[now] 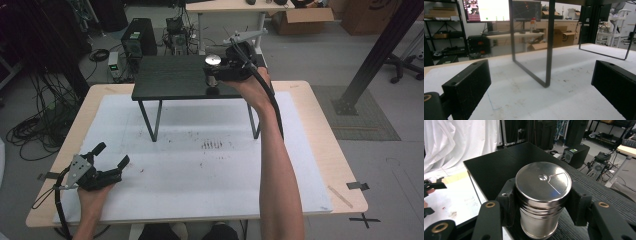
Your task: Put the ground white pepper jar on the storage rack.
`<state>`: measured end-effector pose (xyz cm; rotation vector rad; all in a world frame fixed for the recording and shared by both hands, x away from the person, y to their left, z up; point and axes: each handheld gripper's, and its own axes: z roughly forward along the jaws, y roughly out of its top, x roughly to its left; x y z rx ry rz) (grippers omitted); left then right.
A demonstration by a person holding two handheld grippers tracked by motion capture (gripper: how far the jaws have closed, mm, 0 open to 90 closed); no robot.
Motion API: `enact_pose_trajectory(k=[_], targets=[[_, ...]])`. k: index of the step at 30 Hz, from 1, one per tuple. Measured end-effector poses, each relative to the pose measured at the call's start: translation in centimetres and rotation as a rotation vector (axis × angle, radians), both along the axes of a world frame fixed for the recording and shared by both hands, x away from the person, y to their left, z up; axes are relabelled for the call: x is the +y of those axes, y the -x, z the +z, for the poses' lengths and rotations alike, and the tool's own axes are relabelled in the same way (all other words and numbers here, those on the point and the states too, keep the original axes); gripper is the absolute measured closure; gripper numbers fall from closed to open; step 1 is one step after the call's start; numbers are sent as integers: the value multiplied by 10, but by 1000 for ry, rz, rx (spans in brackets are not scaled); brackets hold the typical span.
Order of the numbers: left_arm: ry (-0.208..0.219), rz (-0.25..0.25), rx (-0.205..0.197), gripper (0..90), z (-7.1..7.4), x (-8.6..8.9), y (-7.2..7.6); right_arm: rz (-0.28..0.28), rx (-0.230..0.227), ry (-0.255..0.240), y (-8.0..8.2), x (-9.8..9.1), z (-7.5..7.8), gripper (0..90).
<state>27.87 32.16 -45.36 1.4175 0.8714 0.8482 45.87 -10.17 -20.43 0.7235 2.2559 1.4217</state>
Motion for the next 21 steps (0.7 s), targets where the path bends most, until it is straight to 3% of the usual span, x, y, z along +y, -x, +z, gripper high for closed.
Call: enact_pose_trajectory(k=[12,21], targets=[[-1,0,2,29,0,0,0,-22,18,21,-15,6,-11,493],[0,2,2,29,0,0,0,-20,29,6,-19,6,-14,492]])
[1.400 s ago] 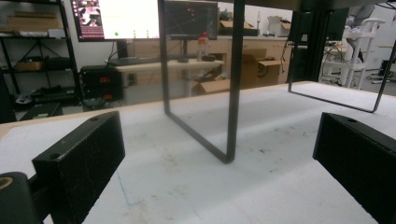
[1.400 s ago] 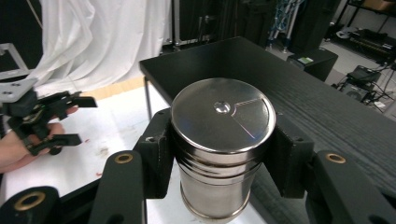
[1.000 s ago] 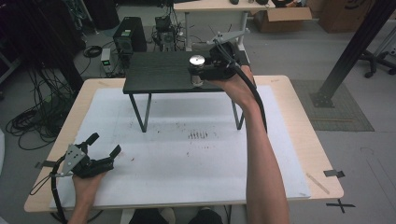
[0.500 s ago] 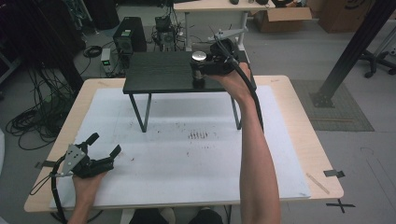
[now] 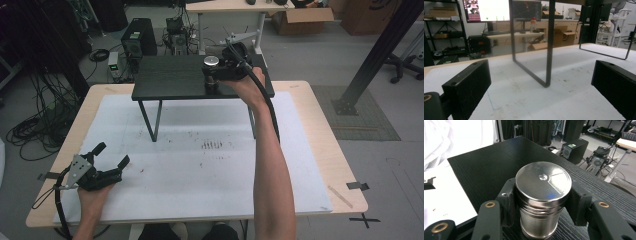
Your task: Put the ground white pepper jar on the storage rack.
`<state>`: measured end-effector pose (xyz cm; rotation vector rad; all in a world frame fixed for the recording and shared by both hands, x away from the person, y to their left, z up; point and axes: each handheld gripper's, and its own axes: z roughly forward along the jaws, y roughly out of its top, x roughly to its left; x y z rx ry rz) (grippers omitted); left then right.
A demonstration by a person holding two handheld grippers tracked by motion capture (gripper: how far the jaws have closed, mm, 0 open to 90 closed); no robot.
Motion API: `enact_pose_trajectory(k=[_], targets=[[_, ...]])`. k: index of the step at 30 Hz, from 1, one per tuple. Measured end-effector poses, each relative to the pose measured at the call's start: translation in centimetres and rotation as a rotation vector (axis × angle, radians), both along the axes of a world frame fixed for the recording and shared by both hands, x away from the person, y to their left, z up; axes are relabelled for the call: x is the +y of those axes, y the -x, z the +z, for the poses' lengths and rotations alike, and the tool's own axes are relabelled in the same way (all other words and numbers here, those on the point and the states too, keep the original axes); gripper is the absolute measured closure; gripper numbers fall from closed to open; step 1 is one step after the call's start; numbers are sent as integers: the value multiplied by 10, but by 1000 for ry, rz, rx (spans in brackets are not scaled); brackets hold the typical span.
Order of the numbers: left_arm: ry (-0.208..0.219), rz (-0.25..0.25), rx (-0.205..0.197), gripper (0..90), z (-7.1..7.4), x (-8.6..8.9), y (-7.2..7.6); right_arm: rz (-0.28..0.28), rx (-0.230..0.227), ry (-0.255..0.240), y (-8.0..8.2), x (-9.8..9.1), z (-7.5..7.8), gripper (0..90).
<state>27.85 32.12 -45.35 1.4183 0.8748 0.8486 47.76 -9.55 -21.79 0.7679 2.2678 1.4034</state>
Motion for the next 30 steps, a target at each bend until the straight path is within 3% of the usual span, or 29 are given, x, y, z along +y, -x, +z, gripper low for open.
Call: enact_pose_trajectory(k=[30], targets=[[1,5,-1,29,0,0,0,-12,6,-9,-1,0,-1,490]])
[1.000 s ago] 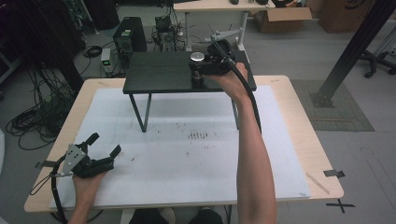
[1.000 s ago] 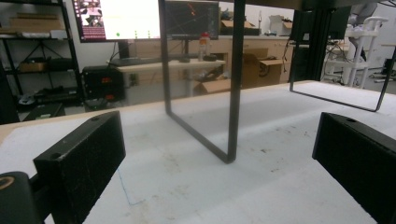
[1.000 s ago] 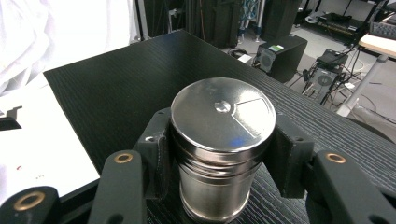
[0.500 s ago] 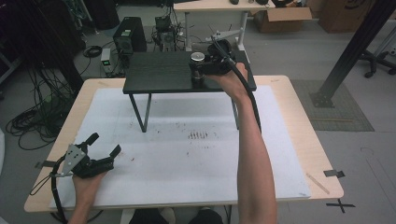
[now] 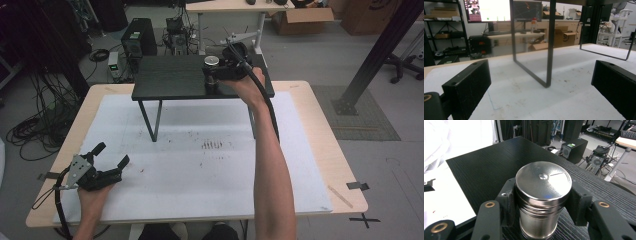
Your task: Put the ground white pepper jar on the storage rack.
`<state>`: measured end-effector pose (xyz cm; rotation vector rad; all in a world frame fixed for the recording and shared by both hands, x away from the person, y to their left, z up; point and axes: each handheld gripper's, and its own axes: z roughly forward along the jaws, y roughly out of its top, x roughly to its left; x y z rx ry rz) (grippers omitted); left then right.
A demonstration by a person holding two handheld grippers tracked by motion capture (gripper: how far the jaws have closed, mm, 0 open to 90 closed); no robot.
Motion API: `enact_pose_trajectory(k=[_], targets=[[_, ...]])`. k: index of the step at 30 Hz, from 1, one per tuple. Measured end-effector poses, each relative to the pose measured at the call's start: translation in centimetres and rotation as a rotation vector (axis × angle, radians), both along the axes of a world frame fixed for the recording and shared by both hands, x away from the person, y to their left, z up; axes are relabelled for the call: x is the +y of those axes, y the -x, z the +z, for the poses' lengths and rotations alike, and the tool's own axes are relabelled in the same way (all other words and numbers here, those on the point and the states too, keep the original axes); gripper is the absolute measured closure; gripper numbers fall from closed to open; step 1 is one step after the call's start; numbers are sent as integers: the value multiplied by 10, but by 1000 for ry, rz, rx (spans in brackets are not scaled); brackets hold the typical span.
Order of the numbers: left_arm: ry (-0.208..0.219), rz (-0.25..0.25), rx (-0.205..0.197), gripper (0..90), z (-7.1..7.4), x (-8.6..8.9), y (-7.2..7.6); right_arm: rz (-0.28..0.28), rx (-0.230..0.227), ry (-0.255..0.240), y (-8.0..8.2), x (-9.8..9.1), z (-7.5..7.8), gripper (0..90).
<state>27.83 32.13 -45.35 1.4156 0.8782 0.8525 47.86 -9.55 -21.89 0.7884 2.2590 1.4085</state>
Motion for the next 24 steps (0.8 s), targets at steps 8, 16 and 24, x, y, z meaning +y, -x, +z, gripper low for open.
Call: enact_pose_trajectory(k=[8,16,24], targets=[[0,0,-1,29,0,0,0,-11,1,4,1,0,0,362],[-1,0,-1,29,0,0,0,-19,-11,-4,3,1,-1,55],[0,-1,-1,29,0,0,0,18,-24,-6,7,3,-2,0]])
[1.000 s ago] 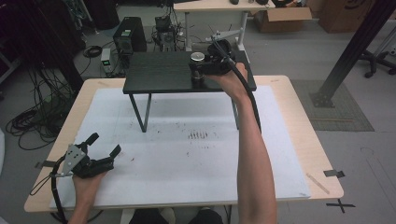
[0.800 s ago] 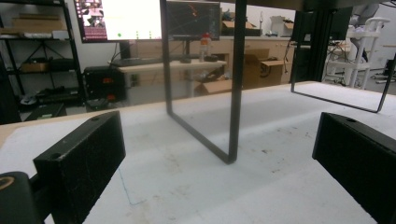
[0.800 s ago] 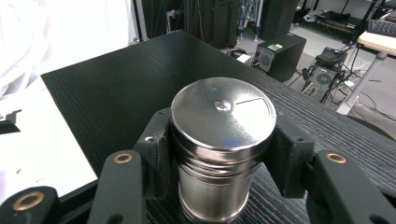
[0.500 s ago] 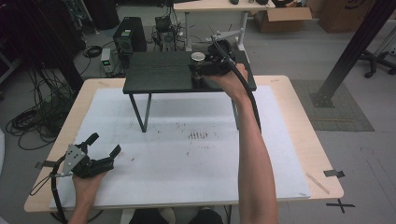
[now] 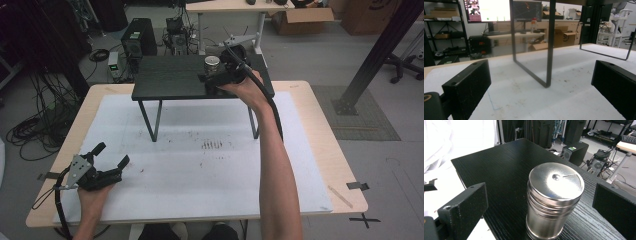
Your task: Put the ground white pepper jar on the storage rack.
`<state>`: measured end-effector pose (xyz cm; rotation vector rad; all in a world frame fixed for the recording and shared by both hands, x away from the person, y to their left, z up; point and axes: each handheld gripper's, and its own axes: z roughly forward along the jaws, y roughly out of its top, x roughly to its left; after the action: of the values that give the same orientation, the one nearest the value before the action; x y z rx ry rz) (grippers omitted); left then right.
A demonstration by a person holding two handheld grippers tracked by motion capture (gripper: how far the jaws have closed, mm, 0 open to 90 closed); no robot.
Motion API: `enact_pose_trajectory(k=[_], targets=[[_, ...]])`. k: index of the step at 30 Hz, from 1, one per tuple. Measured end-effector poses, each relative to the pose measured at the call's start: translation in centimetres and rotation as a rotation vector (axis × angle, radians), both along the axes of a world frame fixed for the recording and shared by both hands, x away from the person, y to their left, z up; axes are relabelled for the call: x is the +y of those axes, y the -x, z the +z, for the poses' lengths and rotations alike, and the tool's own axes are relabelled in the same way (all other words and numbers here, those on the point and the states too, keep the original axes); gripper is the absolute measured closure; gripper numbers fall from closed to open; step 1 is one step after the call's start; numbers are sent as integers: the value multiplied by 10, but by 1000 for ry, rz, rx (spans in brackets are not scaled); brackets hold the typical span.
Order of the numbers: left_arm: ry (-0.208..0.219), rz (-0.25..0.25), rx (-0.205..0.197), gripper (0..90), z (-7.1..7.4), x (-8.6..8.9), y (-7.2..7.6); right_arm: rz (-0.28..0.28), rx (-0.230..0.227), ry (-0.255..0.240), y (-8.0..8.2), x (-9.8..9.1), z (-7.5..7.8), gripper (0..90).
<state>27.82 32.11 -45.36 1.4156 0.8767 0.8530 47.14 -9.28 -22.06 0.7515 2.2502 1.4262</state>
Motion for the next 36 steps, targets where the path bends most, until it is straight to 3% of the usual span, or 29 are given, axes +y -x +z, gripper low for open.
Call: enact_pose_trajectory(k=[11,16,26,36], targets=[[-3,-1,1,29,0,0,0,-1,-23,5,10,-6,7,0],[-1,0,2,29,0,0,0,1,-43,28,23,-12,11,0],[-2,-1,1,29,0,0,0,3,-93,26,46,-23,14,0],[-1,-1,1,29,0,0,0,-15,-113,15,63,-34,8,0]])
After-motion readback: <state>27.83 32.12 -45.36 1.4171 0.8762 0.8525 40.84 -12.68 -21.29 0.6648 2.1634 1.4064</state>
